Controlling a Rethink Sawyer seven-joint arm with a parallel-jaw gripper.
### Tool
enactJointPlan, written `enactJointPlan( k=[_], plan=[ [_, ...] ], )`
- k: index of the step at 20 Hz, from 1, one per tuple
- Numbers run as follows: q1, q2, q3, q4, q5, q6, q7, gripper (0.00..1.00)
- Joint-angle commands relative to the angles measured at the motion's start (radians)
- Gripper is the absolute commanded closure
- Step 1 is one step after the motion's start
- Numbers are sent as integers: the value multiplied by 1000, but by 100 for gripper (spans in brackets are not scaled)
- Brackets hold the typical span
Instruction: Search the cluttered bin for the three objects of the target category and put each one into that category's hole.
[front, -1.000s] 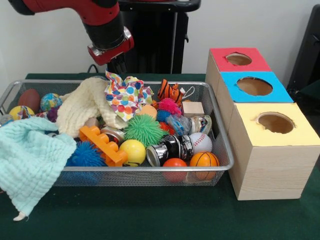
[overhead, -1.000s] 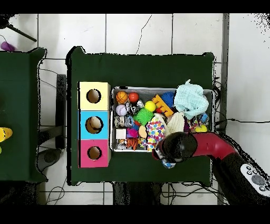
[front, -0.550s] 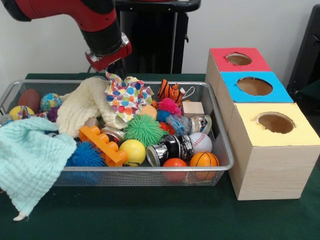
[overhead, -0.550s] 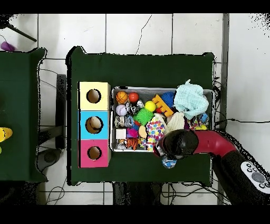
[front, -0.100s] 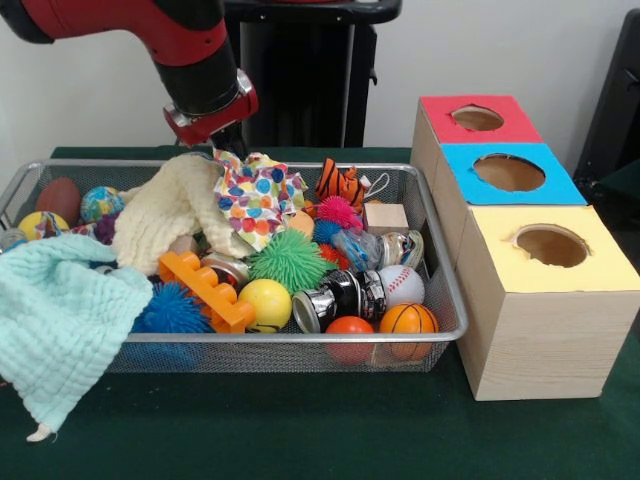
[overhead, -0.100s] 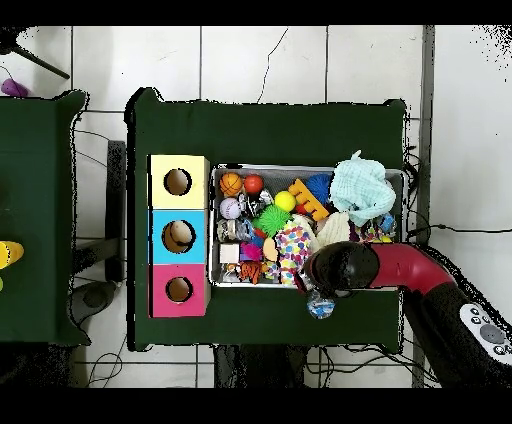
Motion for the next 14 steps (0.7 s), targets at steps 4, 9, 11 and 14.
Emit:
enactJointPlan(
  k=[4, 9, 11, 14],
  plan=[
    [-12, 14, -9, -89, -30, 25, -81, 0],
    [-24, -10, 8, -99, -31, 74, -146, 0],
    [-25, -35, 14, -106, -29, 116, -178, 0],
    [-32, -44, 17, -111, -26, 149, -204, 0]
  ],
)
